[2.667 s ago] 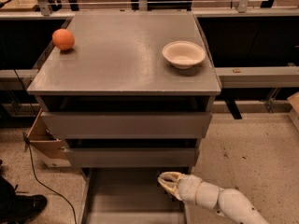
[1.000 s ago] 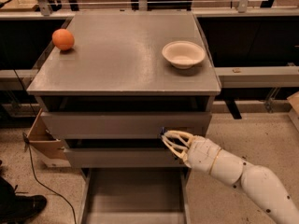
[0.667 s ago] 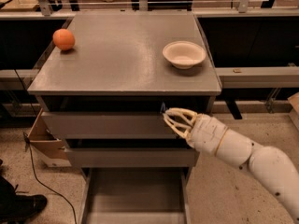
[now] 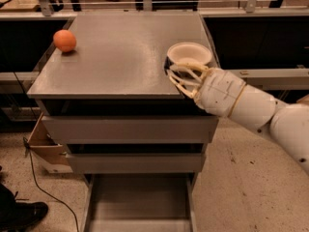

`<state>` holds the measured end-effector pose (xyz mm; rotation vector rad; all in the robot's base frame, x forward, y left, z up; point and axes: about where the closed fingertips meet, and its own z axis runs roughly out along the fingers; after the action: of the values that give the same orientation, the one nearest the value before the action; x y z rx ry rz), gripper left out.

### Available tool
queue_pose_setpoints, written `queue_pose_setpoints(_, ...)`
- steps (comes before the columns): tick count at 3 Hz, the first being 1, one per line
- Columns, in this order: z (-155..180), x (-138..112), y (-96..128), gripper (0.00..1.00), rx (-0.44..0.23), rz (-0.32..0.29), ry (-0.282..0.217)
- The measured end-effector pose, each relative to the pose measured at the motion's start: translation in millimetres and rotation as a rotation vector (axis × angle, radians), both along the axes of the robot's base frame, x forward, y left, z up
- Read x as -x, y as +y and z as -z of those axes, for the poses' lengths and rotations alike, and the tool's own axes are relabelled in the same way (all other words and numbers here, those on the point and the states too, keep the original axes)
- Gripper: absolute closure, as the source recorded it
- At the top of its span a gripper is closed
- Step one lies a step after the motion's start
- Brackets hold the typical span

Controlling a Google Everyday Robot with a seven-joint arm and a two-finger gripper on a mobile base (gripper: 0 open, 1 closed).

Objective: Pick rxbar blueberry from bottom drawer and place on counter

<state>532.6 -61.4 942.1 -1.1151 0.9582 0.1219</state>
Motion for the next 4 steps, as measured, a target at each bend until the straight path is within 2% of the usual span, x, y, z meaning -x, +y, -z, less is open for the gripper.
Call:
queue_pose_setpoints(1,-26,-12,17,1.0,0.042,-0.006,-0.035)
queue_pose_setpoints(2,-28,-32,43,1.0,0.096,-0.006,-0.047)
queue_pose_setpoints(3,-9,-65,86,1.0,0.183,0.004,-0.048)
queue_pose_setpoints(4,9,-84,107,1.0,0.226,0.014,-0.037)
